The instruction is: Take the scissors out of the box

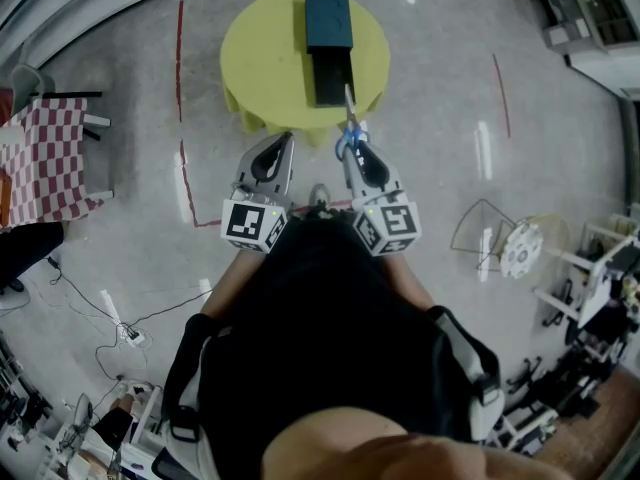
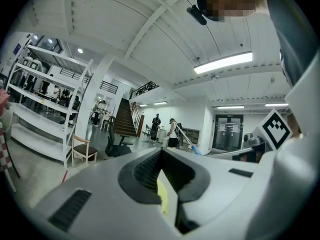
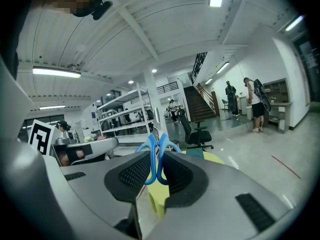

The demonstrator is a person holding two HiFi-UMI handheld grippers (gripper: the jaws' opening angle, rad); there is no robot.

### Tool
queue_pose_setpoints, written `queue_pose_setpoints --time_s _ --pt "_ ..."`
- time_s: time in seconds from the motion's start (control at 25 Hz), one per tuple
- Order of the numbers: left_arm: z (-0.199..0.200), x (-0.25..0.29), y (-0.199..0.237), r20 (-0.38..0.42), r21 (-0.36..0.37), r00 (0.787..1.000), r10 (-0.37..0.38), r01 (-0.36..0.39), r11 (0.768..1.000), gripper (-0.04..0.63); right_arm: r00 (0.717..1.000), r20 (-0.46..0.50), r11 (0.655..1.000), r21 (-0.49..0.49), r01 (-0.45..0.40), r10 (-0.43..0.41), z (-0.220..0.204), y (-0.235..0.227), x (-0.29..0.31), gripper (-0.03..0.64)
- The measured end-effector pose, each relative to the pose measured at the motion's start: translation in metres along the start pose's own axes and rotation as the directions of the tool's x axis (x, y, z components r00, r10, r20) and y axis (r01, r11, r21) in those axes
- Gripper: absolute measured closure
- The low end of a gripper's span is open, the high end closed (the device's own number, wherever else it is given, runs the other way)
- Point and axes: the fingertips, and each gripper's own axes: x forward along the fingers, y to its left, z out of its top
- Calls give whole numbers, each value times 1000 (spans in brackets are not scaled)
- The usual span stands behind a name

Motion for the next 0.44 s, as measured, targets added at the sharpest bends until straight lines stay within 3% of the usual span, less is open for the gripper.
queue_pose_setpoints --time_s 0.44 --pt "-1 -11 -4 -5 -14 1000 9 -9 1000 598 1000 -4 1000 17 19 -19 -8 4 -8 536"
